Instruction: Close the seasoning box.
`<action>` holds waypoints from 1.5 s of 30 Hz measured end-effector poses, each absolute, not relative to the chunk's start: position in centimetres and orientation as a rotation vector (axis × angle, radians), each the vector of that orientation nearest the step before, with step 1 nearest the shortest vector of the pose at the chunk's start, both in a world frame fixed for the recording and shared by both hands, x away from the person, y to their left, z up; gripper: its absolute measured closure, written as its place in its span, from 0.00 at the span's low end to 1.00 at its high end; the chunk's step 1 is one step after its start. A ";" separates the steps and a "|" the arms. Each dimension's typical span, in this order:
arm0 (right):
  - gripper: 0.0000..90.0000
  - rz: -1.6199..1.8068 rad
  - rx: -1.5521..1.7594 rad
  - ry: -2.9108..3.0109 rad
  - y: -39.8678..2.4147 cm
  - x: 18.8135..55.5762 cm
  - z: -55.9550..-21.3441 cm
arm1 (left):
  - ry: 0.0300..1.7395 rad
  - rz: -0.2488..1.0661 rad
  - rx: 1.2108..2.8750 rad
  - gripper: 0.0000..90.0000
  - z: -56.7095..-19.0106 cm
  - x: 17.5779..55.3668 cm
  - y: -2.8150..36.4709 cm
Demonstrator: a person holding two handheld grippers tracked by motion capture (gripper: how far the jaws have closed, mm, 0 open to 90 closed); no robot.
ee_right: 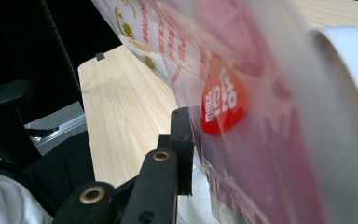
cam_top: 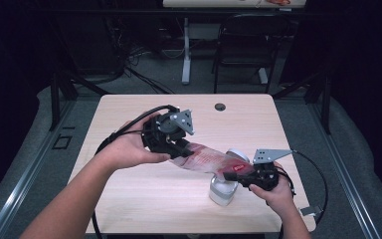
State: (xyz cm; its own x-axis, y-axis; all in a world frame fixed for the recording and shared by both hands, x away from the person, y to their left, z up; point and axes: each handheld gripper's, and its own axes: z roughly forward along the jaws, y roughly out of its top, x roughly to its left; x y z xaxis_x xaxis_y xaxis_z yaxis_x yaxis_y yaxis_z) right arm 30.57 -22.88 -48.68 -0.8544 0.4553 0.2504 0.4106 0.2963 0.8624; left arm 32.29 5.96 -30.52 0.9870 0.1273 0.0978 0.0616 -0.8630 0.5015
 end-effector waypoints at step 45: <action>0.92 1.623 0.850 2.515 -22.9 30.7 -49.0 | 0.116 0.189 2.623 0.84 -30.3 32.2 5.6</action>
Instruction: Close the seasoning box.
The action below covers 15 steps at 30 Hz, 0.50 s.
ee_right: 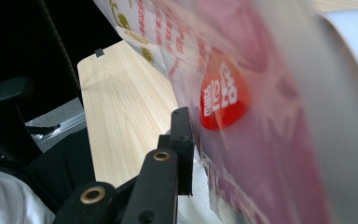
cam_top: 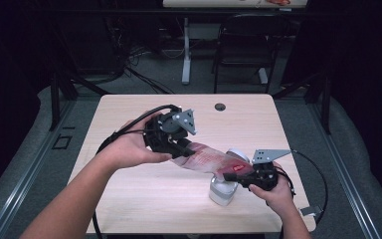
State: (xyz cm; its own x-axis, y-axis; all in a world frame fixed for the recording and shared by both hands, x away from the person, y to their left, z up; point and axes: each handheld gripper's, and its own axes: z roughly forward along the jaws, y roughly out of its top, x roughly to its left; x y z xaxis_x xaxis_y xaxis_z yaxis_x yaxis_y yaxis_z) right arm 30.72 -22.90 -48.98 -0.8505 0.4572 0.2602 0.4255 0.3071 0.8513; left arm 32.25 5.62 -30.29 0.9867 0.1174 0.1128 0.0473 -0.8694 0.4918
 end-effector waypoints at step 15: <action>0.92 1.601 0.839 2.508 -22.7 30.6 -48.8 | 0.135 0.178 2.599 0.84 -30.7 32.3 6.2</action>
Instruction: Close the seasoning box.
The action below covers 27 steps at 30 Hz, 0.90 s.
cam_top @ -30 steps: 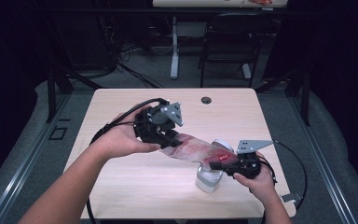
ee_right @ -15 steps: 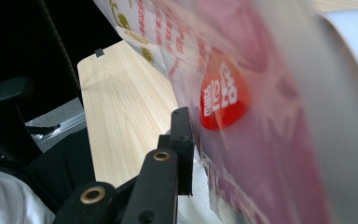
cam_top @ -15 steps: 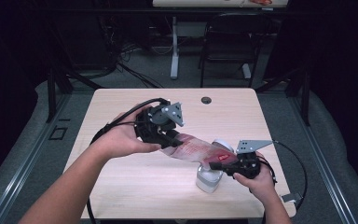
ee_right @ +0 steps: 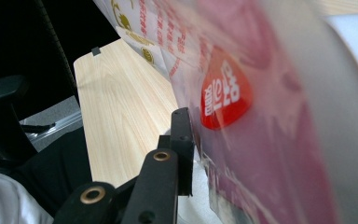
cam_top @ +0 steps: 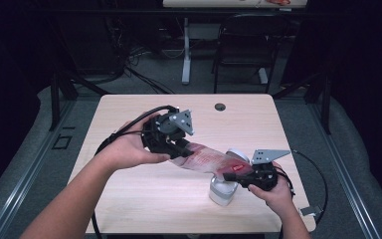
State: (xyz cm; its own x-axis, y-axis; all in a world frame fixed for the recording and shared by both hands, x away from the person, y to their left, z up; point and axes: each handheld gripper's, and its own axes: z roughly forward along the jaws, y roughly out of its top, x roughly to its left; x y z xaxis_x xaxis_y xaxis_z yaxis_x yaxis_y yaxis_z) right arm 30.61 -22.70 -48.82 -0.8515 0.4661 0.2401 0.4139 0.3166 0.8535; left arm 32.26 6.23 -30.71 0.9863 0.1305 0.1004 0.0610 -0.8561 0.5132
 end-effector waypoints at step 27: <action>0.93 1.628 0.822 2.477 -22.4 30.4 -48.2 | 0.186 0.161 2.571 0.84 -32.1 32.4 8.4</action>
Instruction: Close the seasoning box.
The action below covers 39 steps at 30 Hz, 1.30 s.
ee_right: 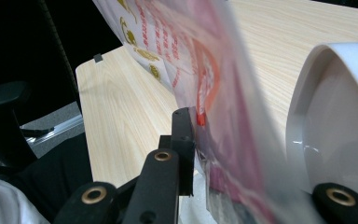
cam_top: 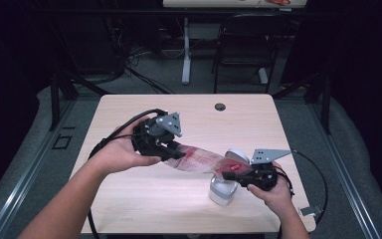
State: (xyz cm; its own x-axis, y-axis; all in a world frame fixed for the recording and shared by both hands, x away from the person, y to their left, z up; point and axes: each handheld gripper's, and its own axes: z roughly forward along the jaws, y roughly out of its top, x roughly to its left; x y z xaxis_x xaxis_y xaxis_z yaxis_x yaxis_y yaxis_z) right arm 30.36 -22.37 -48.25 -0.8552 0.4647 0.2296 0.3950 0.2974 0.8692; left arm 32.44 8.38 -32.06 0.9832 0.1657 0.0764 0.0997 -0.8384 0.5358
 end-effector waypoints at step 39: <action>0.88 1.648 0.816 2.480 -22.7 30.6 -49.0 | 0.248 0.130 2.545 0.85 -33.8 32.8 10.6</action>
